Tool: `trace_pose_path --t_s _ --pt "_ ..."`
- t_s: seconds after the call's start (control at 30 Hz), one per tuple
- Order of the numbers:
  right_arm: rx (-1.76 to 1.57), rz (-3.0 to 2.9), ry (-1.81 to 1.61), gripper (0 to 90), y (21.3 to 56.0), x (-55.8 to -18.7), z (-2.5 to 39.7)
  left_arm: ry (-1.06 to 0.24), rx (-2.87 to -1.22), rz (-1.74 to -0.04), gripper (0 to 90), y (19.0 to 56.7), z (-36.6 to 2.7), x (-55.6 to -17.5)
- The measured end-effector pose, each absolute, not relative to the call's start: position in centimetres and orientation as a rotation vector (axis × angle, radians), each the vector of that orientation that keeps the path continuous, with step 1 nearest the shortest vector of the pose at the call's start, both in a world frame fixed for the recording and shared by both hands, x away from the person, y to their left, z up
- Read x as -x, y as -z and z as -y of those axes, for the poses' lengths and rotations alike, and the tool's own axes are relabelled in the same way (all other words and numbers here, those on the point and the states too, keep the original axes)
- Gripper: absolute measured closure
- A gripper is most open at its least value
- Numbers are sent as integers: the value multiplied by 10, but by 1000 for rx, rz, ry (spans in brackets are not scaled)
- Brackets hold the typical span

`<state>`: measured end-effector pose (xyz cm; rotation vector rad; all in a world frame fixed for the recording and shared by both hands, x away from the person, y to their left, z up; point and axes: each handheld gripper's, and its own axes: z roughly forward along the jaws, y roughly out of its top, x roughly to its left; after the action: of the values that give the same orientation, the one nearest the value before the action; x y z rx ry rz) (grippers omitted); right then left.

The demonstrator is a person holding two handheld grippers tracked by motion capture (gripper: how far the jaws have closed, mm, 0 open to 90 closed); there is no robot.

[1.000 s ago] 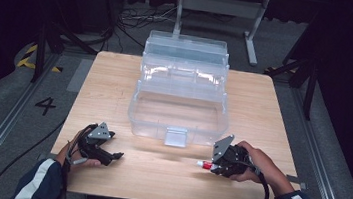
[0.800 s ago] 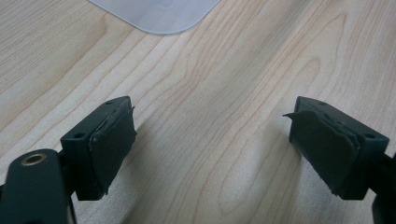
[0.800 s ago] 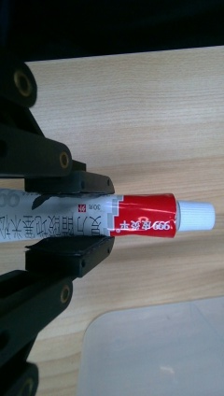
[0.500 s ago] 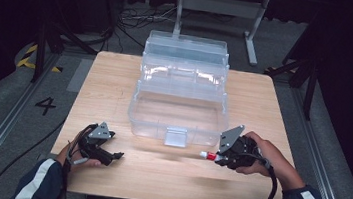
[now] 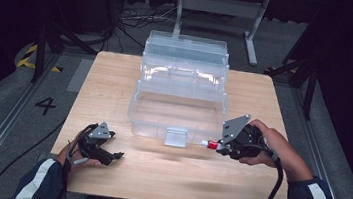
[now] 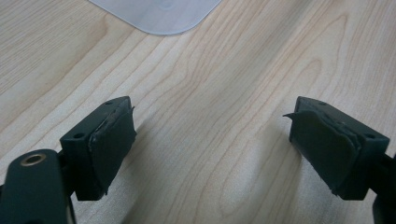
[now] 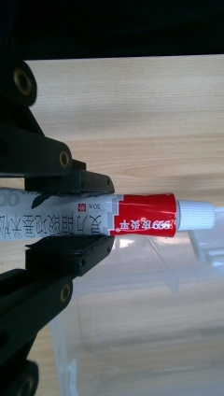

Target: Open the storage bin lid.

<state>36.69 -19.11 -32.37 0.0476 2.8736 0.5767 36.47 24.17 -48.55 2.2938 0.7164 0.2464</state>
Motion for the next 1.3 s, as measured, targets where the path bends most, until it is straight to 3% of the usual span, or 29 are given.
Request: trace_pose_path --t_s 0.8,1.3 --pt "-99 -2745 -585 706 276 -413 171 -246 -2293 -717 144 485 -242 -365" --pt "-145 -2744 -587 706 278 -448 152 -246 -2294 -716 144 486 -242 -365"
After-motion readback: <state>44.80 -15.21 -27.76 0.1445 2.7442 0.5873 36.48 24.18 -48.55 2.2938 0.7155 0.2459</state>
